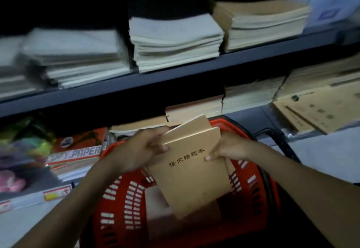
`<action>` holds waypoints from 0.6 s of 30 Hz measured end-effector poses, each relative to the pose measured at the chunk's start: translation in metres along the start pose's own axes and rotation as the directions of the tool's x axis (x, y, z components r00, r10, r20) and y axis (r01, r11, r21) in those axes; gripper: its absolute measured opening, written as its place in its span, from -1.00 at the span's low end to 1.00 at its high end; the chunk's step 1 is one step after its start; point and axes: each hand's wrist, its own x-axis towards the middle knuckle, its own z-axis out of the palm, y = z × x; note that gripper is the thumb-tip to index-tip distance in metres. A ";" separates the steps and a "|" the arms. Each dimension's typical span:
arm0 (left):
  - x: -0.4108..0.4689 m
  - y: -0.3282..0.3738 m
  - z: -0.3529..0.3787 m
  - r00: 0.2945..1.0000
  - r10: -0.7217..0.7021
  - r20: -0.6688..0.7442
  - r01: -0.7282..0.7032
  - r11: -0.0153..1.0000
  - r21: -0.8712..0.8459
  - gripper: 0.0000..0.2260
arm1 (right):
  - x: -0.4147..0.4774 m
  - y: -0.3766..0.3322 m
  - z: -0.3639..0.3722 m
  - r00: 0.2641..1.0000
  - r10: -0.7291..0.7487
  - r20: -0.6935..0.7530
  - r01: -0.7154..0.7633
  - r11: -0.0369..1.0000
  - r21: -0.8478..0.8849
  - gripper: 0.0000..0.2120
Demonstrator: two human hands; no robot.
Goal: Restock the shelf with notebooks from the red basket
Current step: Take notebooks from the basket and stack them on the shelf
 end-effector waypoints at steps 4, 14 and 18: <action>-0.010 0.020 -0.033 0.828 0.193 -0.527 -0.243 0.970 -0.026 -0.74 | -0.027 -0.044 -0.023 0.966 -0.156 -0.206 0.170 0.984 0.048 -0.71; 0.011 0.073 0.020 0.792 -0.010 -0.610 -0.243 0.913 -0.329 -0.63 | -0.101 -0.092 -0.106 0.785 -0.334 -0.522 0.576 0.702 0.419 -0.75; 0.032 0.111 0.023 0.739 -0.044 -0.672 -0.288 0.881 -0.375 -0.66 | -0.100 -0.092 -0.132 0.701 -0.281 -0.655 0.632 0.671 0.388 -0.65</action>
